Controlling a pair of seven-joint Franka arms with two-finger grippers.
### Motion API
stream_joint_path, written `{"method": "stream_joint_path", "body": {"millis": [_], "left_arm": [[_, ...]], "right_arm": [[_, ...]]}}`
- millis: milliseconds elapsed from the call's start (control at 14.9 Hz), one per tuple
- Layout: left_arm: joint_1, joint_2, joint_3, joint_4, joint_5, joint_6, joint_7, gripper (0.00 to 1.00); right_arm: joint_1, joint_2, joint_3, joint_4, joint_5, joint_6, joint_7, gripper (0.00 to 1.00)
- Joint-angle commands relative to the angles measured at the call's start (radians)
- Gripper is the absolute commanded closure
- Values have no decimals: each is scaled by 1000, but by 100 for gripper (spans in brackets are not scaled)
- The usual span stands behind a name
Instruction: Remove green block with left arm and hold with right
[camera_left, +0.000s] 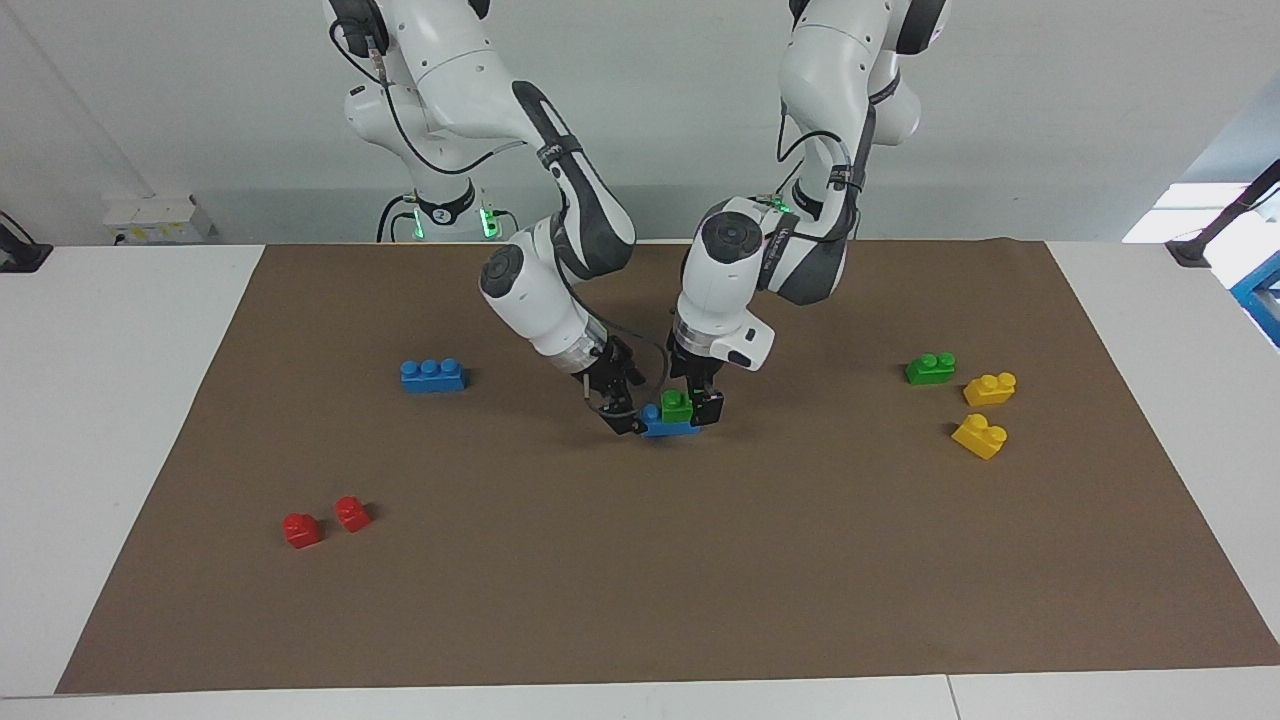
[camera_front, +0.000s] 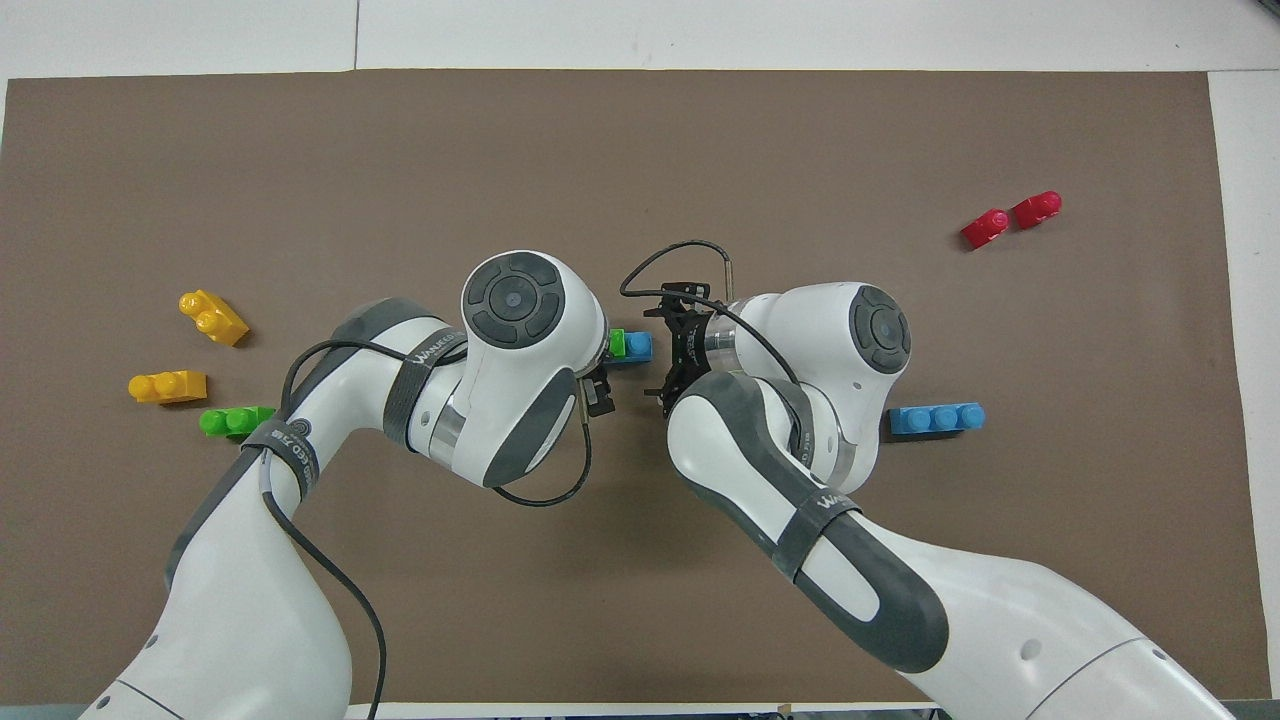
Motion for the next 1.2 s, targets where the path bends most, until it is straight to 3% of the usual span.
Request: {"method": "stream_joint_path", "body": {"millis": [0,1138], "left_arm": [[-18,-1,18,-14,-8,20,-10,0],[-18,-2,18,-18,-10,30,-16,0]], "right_arm": [[-1,27,5,8,41,35,-56,0],[35,70,7,16,48,97,-83,0]]}}
